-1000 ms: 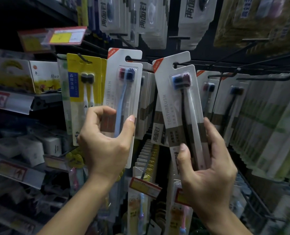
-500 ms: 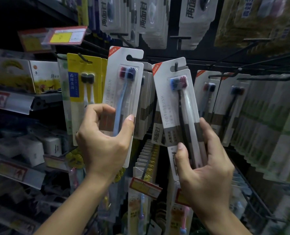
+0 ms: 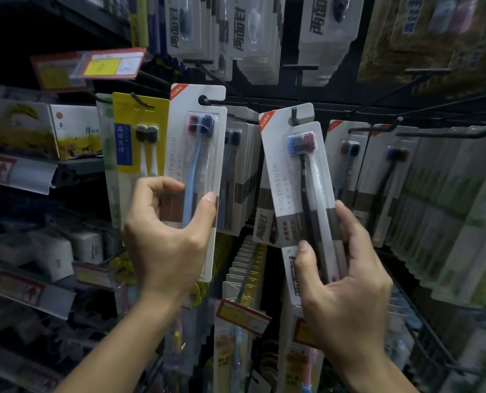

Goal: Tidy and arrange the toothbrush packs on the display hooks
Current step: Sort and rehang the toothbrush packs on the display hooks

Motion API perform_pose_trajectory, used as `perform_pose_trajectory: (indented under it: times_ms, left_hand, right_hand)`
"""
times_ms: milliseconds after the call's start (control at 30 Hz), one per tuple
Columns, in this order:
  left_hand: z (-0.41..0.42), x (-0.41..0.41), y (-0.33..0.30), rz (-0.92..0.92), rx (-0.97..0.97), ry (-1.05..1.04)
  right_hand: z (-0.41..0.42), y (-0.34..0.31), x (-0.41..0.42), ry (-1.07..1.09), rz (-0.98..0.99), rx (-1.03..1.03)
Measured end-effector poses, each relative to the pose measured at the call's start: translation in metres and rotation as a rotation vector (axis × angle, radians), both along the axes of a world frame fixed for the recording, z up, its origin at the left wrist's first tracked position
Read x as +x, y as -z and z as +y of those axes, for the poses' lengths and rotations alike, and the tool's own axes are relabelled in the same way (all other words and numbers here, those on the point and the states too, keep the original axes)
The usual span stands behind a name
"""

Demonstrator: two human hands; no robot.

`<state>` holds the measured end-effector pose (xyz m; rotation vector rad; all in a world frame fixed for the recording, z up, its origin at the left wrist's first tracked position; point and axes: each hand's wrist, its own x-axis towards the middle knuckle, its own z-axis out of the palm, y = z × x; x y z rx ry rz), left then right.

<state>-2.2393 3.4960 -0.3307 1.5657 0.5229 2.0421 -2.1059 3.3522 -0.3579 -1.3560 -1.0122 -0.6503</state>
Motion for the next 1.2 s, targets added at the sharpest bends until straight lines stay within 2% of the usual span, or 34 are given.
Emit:
perform_pose_trajectory:
  times_ms: [233, 500, 700, 933, 1200]
  left_hand:
    - [-0.001, 0.001, -0.002, 0.069, -0.012, 0.046]
    - [0.008, 0.004, -0.002, 0.23, -0.061, 0.091]
    - [0.011, 0.014, -0.003, 0.269, -0.044, 0.01]
    - [0.023, 0.026, -0.004, 0.244, -0.075, -0.081]
    - [0.029, 0.041, -0.009, 0.297, -0.133, -0.149]
  right_hand:
    - [0.001, 0.002, 0.001, 0.005, 0.035, -0.023]
    - [0.0, -0.004, 0.001, -0.1, 0.196, -0.201]
    - [0.009, -0.014, 0.004, -0.431, 0.483, -0.3]
    - [0.009, -0.023, 0.016, -0.441, 0.441, -0.401]
    - [0.016, -0.028, 0.03, -0.371, 0.434, -0.385]
